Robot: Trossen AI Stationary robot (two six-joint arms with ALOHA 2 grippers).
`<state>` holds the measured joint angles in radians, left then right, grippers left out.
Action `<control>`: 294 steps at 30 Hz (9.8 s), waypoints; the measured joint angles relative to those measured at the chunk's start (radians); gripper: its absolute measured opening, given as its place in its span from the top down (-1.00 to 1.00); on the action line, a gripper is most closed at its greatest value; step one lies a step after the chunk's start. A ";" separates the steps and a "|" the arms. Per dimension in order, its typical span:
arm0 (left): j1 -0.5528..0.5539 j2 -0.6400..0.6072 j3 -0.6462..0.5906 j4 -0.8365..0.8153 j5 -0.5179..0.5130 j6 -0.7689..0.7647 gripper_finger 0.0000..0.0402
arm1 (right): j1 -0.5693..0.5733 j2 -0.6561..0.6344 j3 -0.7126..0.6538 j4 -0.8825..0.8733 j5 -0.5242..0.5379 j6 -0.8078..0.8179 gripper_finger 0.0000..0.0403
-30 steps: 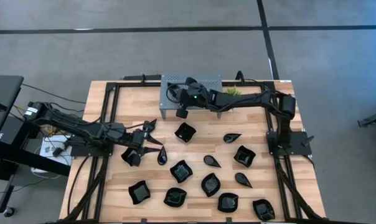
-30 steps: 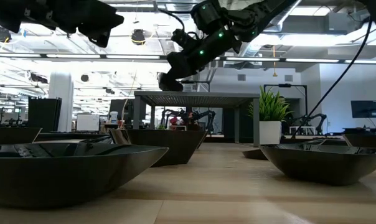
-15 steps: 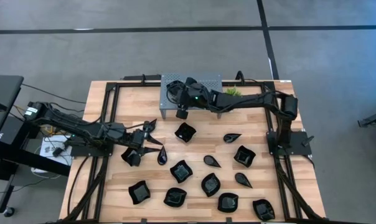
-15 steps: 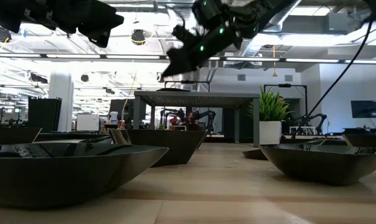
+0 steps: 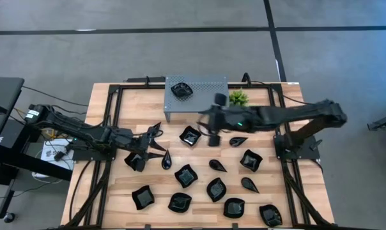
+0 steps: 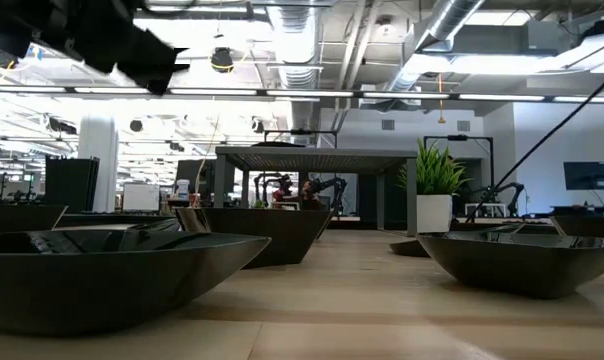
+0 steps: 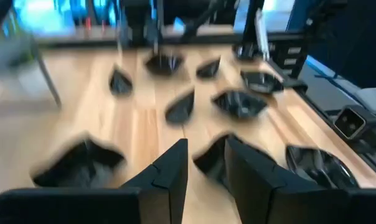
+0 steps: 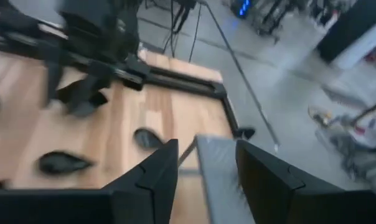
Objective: Pick & Place Mini shaped plates
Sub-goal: Put the drop-shaped plate on the shelf, then adjust the plates
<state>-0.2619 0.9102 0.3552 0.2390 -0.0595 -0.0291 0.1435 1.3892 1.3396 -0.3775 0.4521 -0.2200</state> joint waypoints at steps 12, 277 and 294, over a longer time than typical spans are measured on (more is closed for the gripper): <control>0.087 0.137 -0.045 -0.134 -0.187 -0.163 0.46 | 0.172 -0.114 -0.443 0.128 0.218 0.398 0.46; 0.520 0.115 0.562 -0.427 -0.044 0.600 0.54 | -0.342 0.415 -0.074 0.335 -0.039 0.211 1.00; 0.521 0.137 0.562 -0.427 -0.044 0.600 0.54 | -0.355 0.415 -0.074 0.420 -0.196 0.188 1.00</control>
<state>0.2588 1.0470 0.9176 -0.1877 -0.1040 0.5705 -0.2120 1.8046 1.2651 0.0423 0.2560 -0.0322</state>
